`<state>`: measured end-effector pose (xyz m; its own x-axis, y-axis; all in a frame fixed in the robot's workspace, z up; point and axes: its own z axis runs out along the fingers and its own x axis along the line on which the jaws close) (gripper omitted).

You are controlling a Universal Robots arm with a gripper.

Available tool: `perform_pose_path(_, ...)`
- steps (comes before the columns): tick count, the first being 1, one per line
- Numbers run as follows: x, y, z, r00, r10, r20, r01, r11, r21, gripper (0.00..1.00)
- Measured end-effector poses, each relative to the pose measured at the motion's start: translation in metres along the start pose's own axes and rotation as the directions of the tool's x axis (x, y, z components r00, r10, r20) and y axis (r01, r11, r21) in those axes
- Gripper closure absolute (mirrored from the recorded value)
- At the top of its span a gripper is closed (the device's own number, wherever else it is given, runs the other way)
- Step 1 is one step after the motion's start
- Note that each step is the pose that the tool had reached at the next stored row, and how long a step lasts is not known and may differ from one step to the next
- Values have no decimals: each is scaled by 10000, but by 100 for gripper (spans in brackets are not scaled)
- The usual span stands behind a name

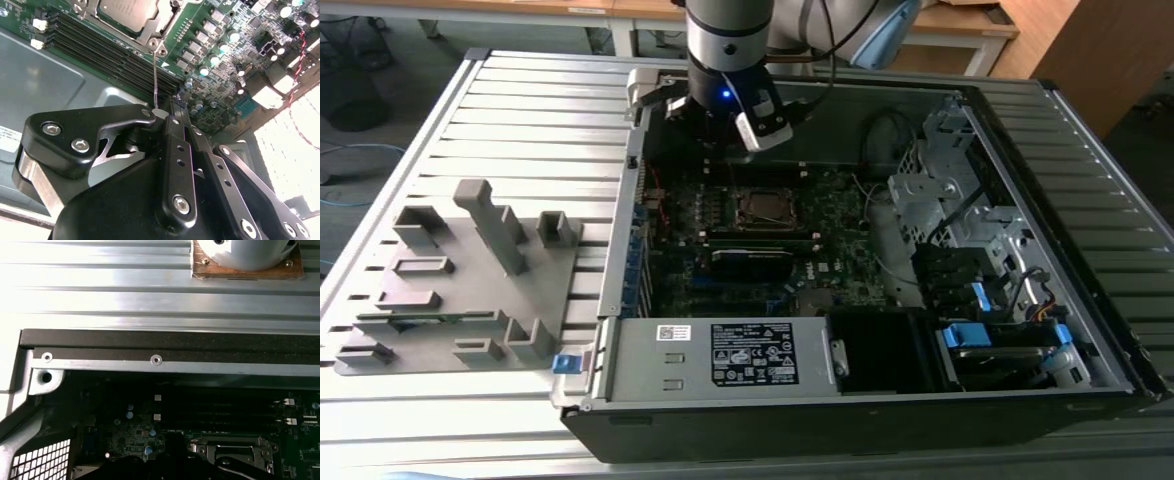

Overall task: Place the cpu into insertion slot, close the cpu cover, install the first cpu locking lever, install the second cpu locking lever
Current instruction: 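Install the first cpu locking lever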

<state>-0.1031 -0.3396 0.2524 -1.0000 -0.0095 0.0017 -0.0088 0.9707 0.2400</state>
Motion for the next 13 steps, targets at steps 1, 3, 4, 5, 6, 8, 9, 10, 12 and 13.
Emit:
perform_pose_path(1, -9, 0, 0, 10000, 0, 0, 0, 10000, 0, 90)
perform_pose_path(3, -27, 0, 0, 10000, 1, 0, -1, 10000, 1, 90)
perform_pose_path(4, -36, 0, 0, 10000, 2, 0, -2, 10000, 0, 90)
perform_pose_path(5, -47, 0, 1, 10000, 2, 1, -2, 10000, -1, 90)
perform_pose_path(6, -59, 0, 1, 10000, 2, 1, -2, 10000, -1, 90)
perform_pose_path(8, -82, -1, 1, 10000, 3, 1, -3, 10000, -1, 90)
perform_pose_path(9, -93, -1, 1, 10000, 3, 1, -3, 10000, 0, 90)
perform_pose_path(10, -103, -1, 2, 10000, 4, 1, -4, 10000, 0, 90)
perform_pose_path(12, -123, -2, 2, 10000, 5, 1, -5, 10000, 0, 90)
perform_pose_path(13, -131, -2, 2, 10000, 6, 1, -6, 10000, 0, 90)
